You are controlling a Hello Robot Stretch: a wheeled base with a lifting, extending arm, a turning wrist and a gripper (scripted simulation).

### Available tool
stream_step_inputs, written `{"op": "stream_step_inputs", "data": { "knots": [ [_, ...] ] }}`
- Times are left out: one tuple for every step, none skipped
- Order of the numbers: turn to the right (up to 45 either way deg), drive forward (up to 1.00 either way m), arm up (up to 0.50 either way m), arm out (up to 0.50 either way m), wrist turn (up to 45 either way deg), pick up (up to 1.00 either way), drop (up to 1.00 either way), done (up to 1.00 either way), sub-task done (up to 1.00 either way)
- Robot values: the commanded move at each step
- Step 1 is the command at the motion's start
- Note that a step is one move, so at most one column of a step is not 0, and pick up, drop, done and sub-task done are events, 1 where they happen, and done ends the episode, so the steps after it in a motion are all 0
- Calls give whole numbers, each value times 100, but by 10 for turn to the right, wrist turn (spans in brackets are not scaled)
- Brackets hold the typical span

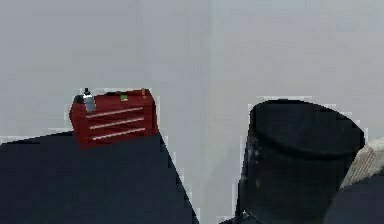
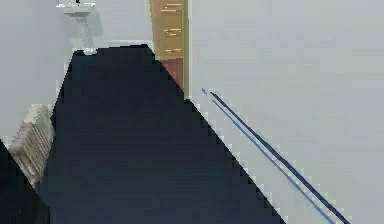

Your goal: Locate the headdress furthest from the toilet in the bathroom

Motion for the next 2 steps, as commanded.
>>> {"op": "stream_step_inputs", "data": {
  "knots": [
    [-270, 0, 0, 0, 0, 0, 0, 0, 0],
    [0, 100, 0, 0, 0, 0, 0, 0, 0]
  ]
}}
